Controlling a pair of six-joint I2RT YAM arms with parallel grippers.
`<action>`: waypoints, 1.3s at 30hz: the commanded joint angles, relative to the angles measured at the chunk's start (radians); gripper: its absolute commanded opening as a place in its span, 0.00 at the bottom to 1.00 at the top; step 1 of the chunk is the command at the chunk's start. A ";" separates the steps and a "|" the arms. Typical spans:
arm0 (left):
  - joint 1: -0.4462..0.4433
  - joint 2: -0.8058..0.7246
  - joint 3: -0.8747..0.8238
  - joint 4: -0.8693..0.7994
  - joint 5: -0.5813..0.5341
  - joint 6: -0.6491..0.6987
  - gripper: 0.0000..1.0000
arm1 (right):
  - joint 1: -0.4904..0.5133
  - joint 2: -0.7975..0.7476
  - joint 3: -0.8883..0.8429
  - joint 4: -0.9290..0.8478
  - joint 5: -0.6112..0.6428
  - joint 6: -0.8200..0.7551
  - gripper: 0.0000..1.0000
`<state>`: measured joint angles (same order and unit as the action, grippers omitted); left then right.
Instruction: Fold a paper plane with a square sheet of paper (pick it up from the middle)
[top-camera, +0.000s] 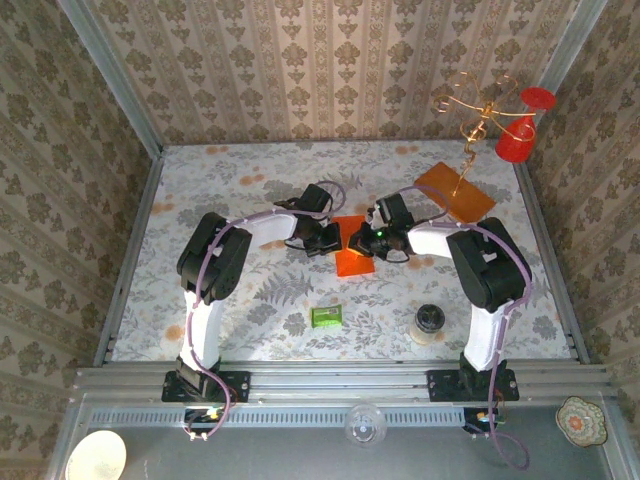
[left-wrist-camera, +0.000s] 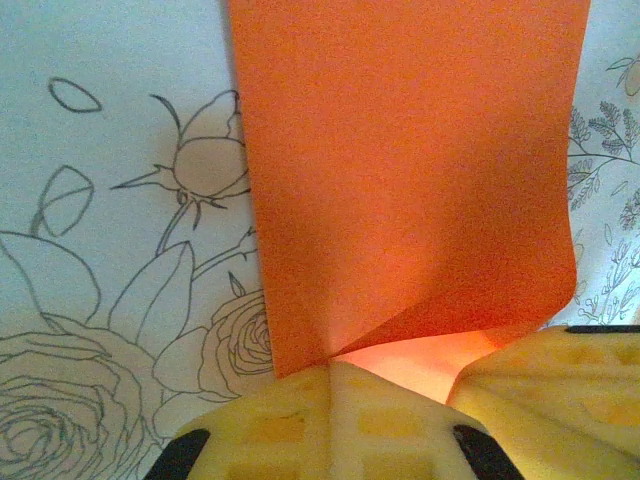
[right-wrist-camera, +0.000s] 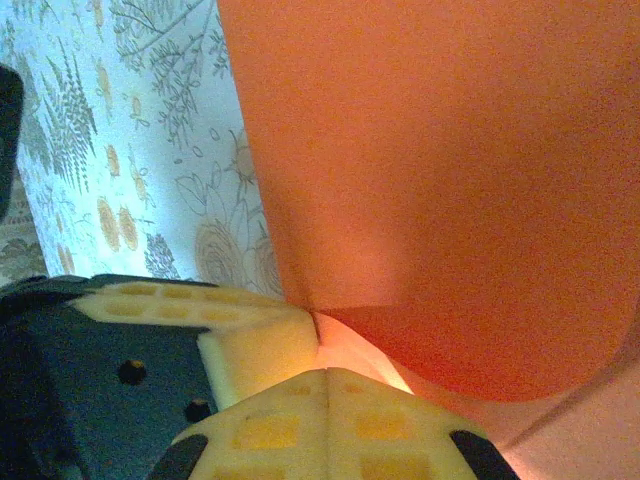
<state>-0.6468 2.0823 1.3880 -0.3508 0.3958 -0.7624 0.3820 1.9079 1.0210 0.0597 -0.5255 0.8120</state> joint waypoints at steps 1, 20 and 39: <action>-0.002 0.032 -0.039 -0.069 -0.058 0.030 0.00 | 0.000 0.030 0.022 -0.032 0.023 -0.001 0.01; 0.012 0.028 -0.074 -0.104 -0.085 0.037 0.00 | -0.131 -0.044 -0.060 -0.096 0.159 -0.041 0.01; 0.011 0.026 -0.052 -0.084 -0.049 0.043 0.00 | 0.015 0.002 0.045 -0.074 0.107 -0.044 0.00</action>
<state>-0.6456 2.0743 1.3640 -0.3248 0.3996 -0.7403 0.4042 1.8797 1.0595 -0.0036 -0.3981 0.7628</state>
